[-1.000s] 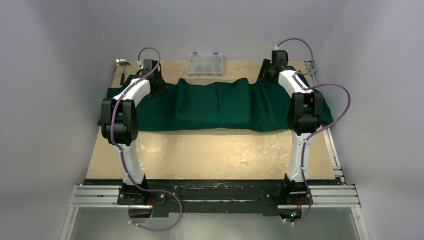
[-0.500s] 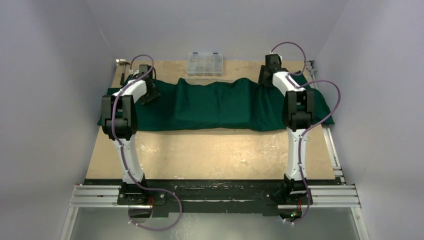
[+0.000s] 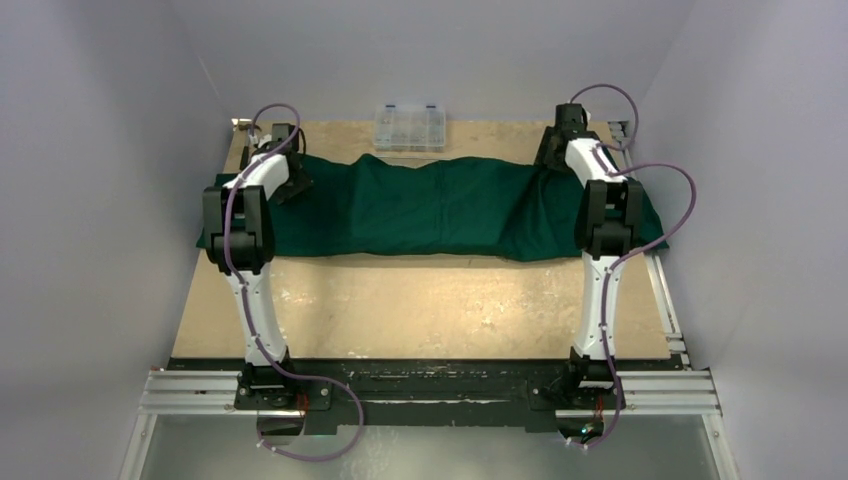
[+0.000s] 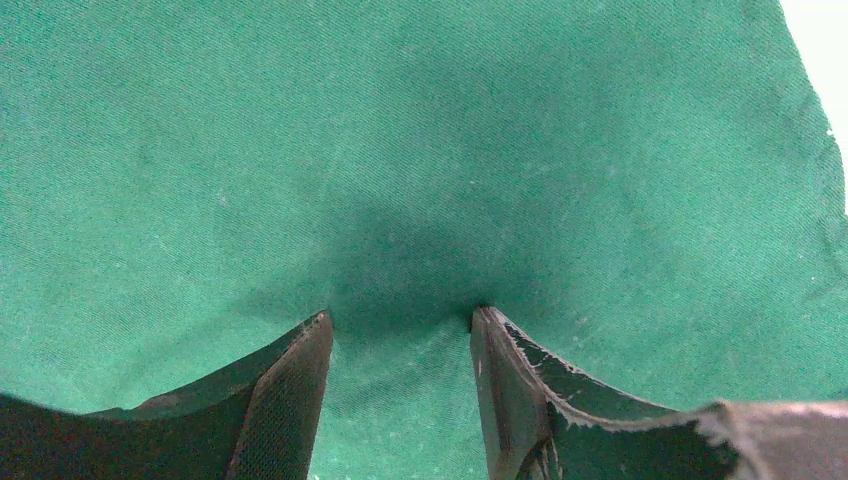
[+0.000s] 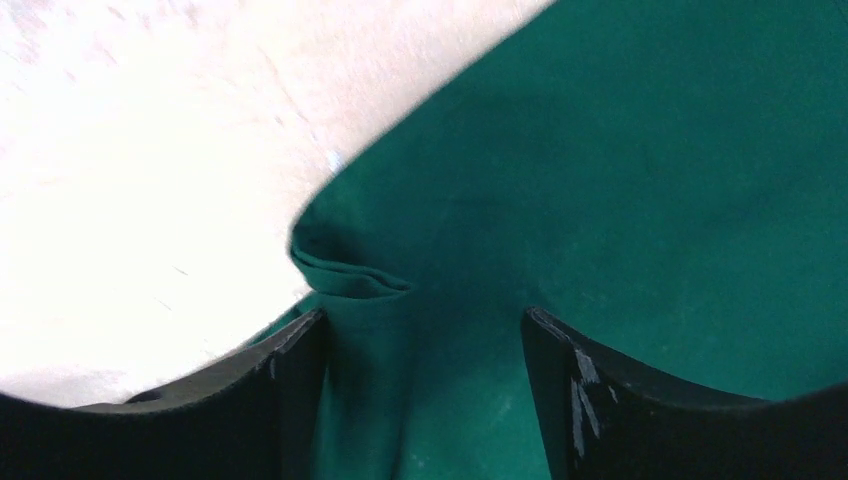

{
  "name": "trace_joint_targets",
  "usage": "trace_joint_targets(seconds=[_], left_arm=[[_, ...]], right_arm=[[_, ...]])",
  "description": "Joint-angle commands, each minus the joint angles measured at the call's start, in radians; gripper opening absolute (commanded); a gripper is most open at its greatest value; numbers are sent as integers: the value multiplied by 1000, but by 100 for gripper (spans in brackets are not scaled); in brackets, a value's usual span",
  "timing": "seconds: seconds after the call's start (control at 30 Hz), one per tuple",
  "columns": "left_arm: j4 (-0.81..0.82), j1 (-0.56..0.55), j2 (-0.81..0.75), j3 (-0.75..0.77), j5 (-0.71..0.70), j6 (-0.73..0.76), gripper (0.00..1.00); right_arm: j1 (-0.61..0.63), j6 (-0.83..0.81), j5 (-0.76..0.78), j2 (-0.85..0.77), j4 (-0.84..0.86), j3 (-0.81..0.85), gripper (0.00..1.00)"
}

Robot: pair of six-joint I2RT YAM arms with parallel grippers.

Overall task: Open and lay out the surgical kit
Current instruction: Open the surgical kit at the center of the board.

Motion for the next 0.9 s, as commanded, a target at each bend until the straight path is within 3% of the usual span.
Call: trace_joint_targets(seconds=[0.0,0.1,0.2,0.4,0.63,0.87], left_arm=[[-29,20,77,6,-60,-1,52],[-43,22,85,6,-88,-3,52],[-51,32,92,-1,-104,-10,52],[-42,45,100,-16,-95,-20,52],[-50,46,105,-21,-94,-18,52],[-50,45,89,-43,-101,-13,52]], right_arm=[[-21,60,-47,23,28,144,78],[-34,90,-61,11,86,152,91],[-55,111,-58,-4,157,144,93],[-85,89,10,118,111,301,83],[-86,1,30,170,146,274,80],[-86,-11,-9,220,111,291,68]])
